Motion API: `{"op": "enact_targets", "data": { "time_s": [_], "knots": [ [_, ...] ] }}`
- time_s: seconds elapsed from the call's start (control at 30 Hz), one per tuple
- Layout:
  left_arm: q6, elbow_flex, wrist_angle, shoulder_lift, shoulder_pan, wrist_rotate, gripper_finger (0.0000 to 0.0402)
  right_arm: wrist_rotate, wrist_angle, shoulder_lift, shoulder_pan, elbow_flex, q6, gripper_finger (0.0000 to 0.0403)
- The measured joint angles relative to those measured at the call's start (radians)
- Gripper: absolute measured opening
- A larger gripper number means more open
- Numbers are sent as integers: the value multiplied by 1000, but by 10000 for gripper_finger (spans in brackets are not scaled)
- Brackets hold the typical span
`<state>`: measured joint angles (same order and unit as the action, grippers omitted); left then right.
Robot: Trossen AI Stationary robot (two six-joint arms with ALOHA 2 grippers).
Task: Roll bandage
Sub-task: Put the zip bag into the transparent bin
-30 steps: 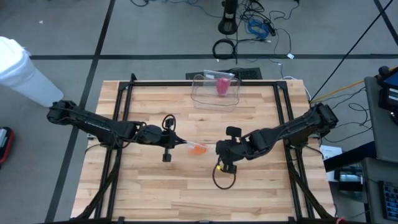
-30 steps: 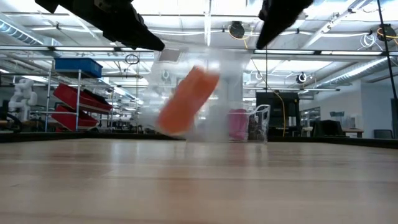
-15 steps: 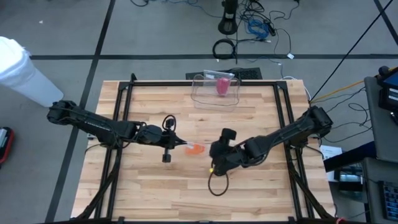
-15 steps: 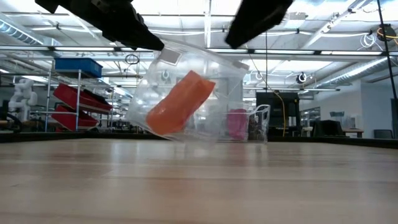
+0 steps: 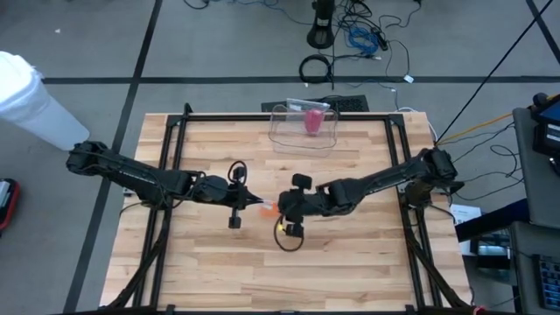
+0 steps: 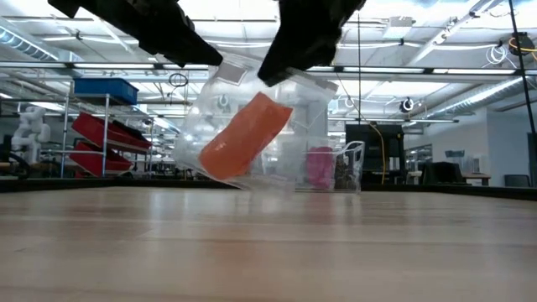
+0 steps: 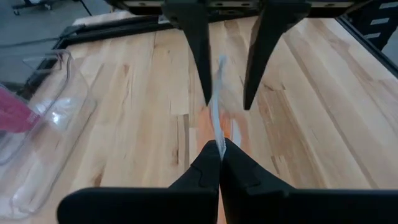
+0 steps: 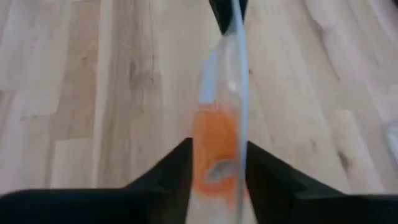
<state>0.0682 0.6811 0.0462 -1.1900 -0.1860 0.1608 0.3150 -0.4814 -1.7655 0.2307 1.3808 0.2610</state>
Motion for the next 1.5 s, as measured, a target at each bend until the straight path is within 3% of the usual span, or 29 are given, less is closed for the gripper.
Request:
{"op": "enact_targets", "data": {
  "time_s": [0.2, 0.37, 0.57, 0.7, 0.87, 1.07, 1.23, 1.4, 1.5],
  "knots": [
    [-36, 0, -10, -1, 0, 0, 0, -48, 12, -9, -37, 0, -79, 12],
    [-74, 0, -38, -1, 0, 15, 13, -35, -46, -3, -58, 6, -151, 1],
    [-141, -54, -61, -1, 19, 31, 83, 205, -302, 2, -116, 125, -306, 0],
    [-165, -94, -55, -1, 40, 59, 113, 222, -382, 2, -186, 244, -374, 0],
    [-167, -118, -53, -1, 64, 78, 118, 225, -481, 4, -307, 366, -530, 0],
    [-164, -136, -55, -1, 60, 79, 118, 80, -545, 27, -539, 394, -527, 0],
    [-161, -151, -52, -1, 55, 80, 118, -74, -471, 16, -674, 385, -526, 0],
    [-165, -171, -45, -1, 55, 81, 118, -248, -320, 13, -739, 258, -553, 0],
    [-168, -186, -27, -1, 55, 81, 118, -263, -251, 13, -761, 168, -574, 0]
  ]
}}
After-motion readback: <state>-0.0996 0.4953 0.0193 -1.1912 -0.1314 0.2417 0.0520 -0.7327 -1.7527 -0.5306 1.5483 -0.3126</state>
